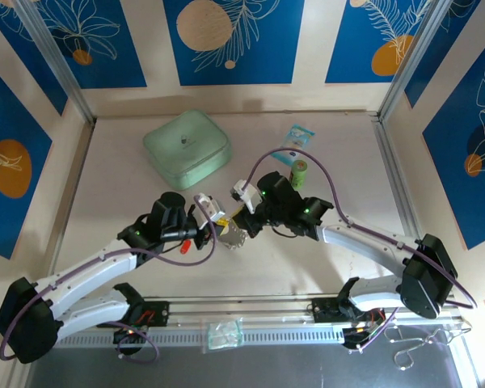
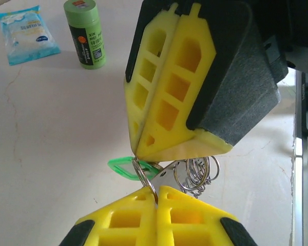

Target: Put the keys on the keyring

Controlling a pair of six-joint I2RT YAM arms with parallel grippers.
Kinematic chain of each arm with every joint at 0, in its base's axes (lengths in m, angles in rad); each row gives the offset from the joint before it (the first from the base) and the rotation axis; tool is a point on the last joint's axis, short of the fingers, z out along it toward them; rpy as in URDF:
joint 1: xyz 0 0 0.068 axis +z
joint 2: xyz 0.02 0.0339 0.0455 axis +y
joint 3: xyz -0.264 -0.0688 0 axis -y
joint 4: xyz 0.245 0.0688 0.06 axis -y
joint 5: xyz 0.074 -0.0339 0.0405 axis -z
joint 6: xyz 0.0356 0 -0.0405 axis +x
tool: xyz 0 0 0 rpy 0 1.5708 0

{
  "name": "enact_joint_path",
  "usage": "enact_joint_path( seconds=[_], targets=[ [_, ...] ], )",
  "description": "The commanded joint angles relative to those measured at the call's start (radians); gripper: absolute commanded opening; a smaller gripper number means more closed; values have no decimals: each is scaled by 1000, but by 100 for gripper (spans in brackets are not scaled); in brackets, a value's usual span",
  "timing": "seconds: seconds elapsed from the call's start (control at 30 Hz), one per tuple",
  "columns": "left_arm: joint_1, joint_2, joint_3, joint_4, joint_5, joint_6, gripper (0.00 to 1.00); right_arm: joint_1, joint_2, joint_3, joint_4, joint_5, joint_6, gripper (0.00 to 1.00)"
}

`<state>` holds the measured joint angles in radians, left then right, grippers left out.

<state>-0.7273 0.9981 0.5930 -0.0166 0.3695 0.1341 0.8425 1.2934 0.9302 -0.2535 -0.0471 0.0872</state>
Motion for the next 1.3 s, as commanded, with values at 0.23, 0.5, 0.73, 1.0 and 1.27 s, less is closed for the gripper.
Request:
enact_joint_path(
  seconds=[0.23, 0.5, 0.73, 1.0, 1.27],
  targets=[
    [-18, -50, -28, 77, 25, 24, 0, -49, -52, -12, 10, -80, -28, 30],
    [-18, -66, -105, 216, 33, 37, 0, -140, -157, -170, 211, -432, -308, 40],
    [-18, -72, -125, 237, 26, 60, 0, -130, -80, -101, 190, -463, -264, 41],
    [-18, -65, -130, 243, 32, 59, 0, -102, -47, -101, 180, -337, -295, 38],
    [-18, -67, -133, 244, 37, 55, 0, -97, -5, -90, 164, -350, -309, 29]
  ],
)
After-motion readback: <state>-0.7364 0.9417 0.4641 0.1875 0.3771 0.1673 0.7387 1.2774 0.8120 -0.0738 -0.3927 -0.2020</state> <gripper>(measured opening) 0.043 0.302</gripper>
